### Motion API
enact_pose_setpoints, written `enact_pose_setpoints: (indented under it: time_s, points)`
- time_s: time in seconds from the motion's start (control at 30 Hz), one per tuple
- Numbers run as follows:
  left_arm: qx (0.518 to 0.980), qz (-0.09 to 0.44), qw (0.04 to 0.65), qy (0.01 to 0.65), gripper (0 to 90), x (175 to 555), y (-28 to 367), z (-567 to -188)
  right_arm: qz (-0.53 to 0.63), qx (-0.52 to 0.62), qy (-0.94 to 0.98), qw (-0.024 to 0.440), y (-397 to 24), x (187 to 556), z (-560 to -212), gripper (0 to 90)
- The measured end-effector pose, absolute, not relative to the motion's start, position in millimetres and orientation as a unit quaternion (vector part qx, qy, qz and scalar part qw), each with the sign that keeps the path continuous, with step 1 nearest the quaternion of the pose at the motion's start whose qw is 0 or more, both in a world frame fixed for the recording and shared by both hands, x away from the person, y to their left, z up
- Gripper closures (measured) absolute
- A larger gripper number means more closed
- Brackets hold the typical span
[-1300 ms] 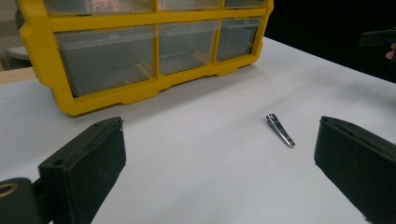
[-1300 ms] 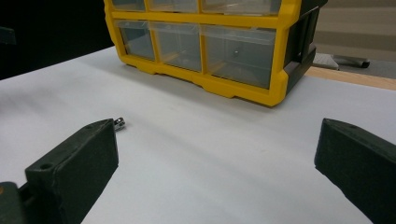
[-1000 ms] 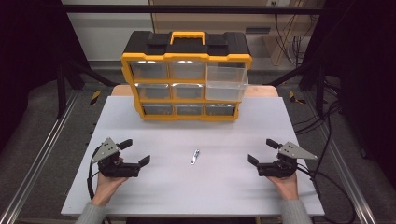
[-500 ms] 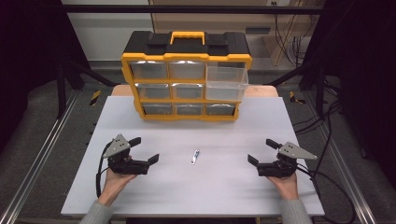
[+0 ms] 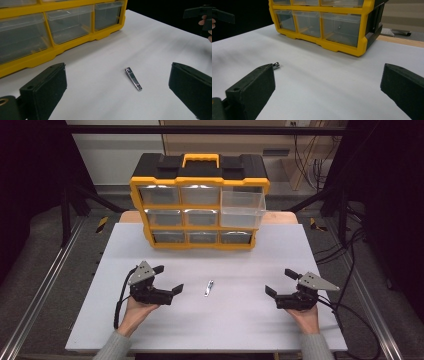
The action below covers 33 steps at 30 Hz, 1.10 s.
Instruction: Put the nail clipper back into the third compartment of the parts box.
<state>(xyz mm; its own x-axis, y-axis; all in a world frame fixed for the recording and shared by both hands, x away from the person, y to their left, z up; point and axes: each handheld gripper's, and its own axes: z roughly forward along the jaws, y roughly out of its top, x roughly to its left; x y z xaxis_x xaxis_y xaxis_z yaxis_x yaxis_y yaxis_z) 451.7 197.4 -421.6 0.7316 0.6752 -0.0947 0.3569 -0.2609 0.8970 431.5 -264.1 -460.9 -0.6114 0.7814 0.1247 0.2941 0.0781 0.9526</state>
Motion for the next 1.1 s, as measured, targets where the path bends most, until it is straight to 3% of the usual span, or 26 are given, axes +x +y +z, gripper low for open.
enact_pose_setpoints:
  time_s: [1.1]
  points:
    - [0.807, 0.134, 0.474, 0.327, 1.4, 478.0, 125.6, -427.8, 0.560, 0.382, 0.703, 0.214, -263.5, 432.0, -461.6, 0.4]
